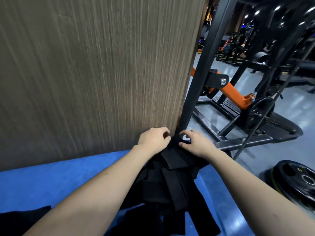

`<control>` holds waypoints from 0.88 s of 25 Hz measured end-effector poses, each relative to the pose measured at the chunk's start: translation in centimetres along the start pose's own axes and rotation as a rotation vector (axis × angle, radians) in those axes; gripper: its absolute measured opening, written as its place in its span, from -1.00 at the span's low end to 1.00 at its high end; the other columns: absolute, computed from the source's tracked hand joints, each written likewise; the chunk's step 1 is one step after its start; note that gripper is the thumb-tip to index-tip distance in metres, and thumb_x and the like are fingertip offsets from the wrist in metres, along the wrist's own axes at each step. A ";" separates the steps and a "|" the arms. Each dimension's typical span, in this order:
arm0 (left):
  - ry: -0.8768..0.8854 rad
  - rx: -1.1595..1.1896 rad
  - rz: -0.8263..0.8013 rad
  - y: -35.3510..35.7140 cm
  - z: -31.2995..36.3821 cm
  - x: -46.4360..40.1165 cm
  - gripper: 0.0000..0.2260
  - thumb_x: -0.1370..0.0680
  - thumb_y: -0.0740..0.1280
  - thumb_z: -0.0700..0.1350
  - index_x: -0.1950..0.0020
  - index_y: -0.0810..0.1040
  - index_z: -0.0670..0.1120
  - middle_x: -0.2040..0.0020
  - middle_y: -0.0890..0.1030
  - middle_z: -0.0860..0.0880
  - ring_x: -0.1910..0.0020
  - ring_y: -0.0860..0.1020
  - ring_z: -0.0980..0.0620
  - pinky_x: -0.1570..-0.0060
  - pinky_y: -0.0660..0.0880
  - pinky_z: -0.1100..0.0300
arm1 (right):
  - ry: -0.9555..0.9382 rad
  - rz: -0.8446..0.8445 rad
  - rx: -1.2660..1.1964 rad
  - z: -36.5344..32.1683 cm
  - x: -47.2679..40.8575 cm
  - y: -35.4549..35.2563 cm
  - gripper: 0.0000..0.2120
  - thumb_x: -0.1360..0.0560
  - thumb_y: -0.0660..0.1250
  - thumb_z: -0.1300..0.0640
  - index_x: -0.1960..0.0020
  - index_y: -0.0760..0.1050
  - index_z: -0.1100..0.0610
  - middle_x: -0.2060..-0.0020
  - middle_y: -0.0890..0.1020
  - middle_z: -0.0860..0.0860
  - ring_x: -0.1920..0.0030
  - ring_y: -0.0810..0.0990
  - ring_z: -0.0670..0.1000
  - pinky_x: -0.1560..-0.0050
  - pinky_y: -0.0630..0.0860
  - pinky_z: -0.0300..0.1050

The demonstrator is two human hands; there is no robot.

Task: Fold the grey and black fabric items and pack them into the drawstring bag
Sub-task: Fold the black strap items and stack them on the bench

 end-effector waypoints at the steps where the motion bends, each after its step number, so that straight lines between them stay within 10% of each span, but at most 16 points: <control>1: -0.006 0.006 0.000 0.2 0.2 -0.3 -0.72 -0.59 0.25 0.11 -0.29 0.53 0.18 -0.18 0.63 0.03 -0.18 0.56 -0.06 -0.10 0.50 0.08 | 0.007 -0.020 0.024 0.3 -0.5 0.6 -0.59 -0.53 0.36 -0.14 -0.36 0.43 -0.13 -0.14 0.51 -0.02 -0.22 0.53 0.02 -0.12 0.43 -0.10; 11: 0.078 0.182 0.034 0.8 1.8 -0.4 -0.72 -0.50 0.35 -0.26 -0.07 0.59 0.10 -0.06 0.53 0.05 -0.11 0.54 -0.02 -0.05 0.50 0.06 | -0.082 0.100 -0.199 -2.0 -0.4 -1.0 -0.53 -0.42 0.41 0.21 -0.26 0.43 -0.11 -0.04 0.46 0.01 -0.05 0.50 -0.01 -0.16 0.49 0.04; 22: 0.328 0.438 0.345 -9.2 8.4 2.3 -0.76 -0.49 0.32 -0.31 0.04 0.54 0.05 0.08 0.44 0.16 0.13 0.46 0.21 0.02 0.45 0.20 | -0.279 0.361 -0.435 -6.7 5.2 -13.2 -0.59 -0.43 0.27 0.39 -0.18 0.45 0.02 0.05 0.57 -0.20 0.02 0.52 -0.28 -0.04 0.39 -0.36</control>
Point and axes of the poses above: each hand's wrist, its own x-axis away from the middle knuckle, its own y-axis out of the palm, z = x × y, the point moved 10 cm from there along -x, towards the middle knuckle
